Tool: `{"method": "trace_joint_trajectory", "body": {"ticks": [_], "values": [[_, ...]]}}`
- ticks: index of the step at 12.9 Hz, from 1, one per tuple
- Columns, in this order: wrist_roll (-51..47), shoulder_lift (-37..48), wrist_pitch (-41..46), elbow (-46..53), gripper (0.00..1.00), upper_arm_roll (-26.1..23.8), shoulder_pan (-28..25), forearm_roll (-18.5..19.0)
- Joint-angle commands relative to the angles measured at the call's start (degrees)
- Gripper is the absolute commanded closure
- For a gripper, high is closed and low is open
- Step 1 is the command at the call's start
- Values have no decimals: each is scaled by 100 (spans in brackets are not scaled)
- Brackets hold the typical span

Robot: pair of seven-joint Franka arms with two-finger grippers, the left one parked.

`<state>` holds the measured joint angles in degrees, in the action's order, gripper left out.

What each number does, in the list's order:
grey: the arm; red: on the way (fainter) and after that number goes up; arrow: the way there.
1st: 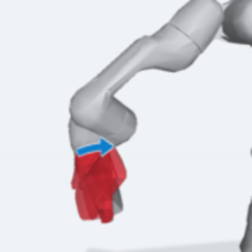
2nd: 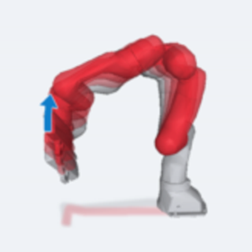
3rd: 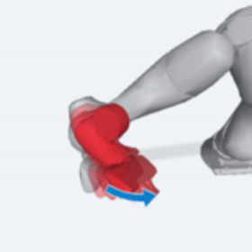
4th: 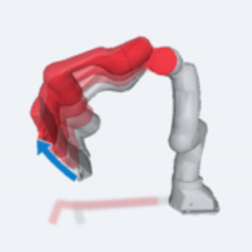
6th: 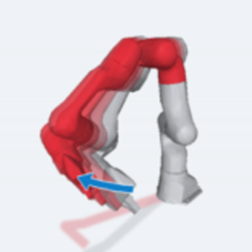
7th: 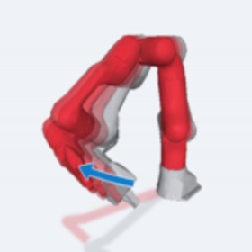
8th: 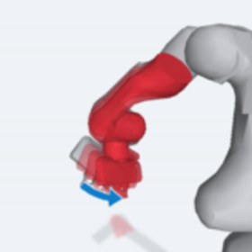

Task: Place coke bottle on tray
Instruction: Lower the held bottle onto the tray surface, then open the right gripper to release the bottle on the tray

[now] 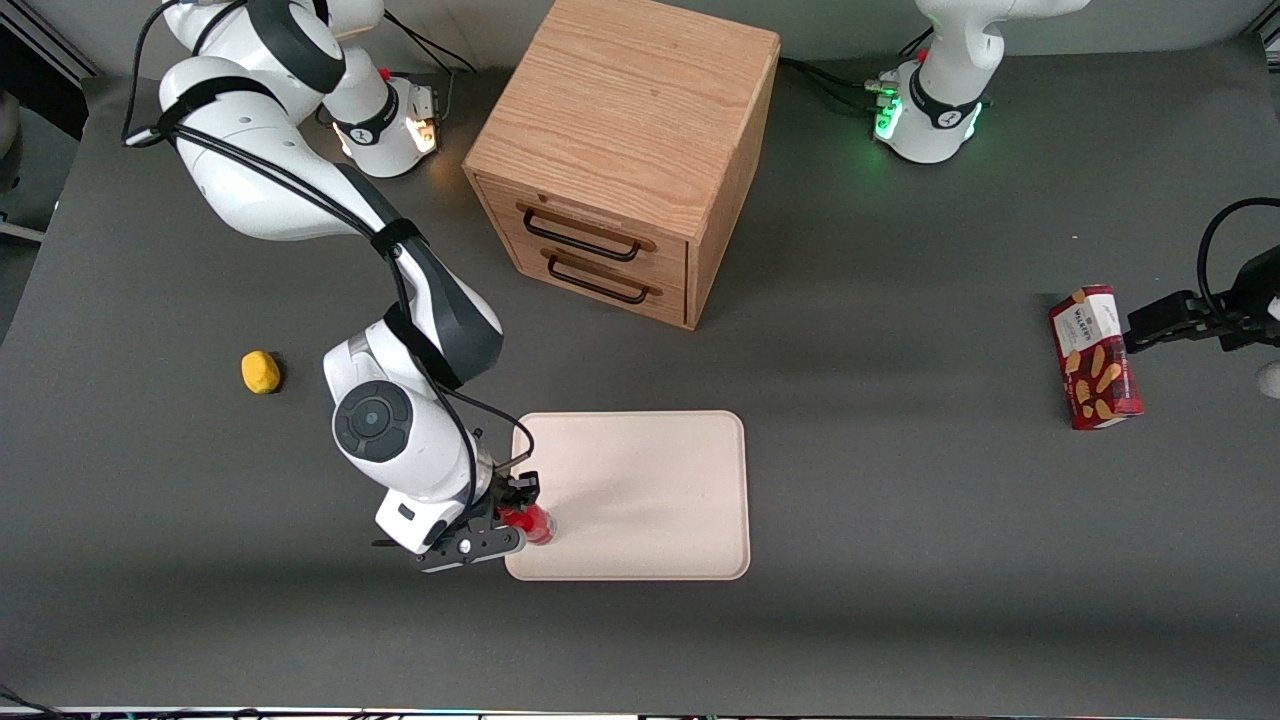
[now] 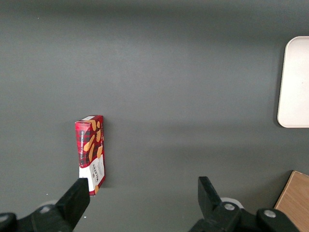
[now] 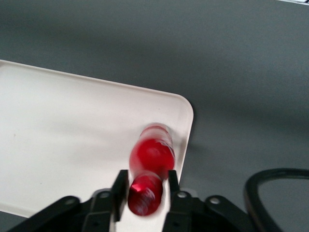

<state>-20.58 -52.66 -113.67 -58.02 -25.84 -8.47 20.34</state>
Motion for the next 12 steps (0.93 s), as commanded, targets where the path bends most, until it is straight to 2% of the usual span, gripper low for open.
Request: {"method": "trace_joint_trajectory", "body": {"ticks": [1, 9, 12], "values": [[-157, 28, -138, -8, 0, -61, 29, 190], [-104, 54, -437, -60, 0, -52, 73, 181], [-192, 395, -350, -78, 0, -44, 214, 93]]}}
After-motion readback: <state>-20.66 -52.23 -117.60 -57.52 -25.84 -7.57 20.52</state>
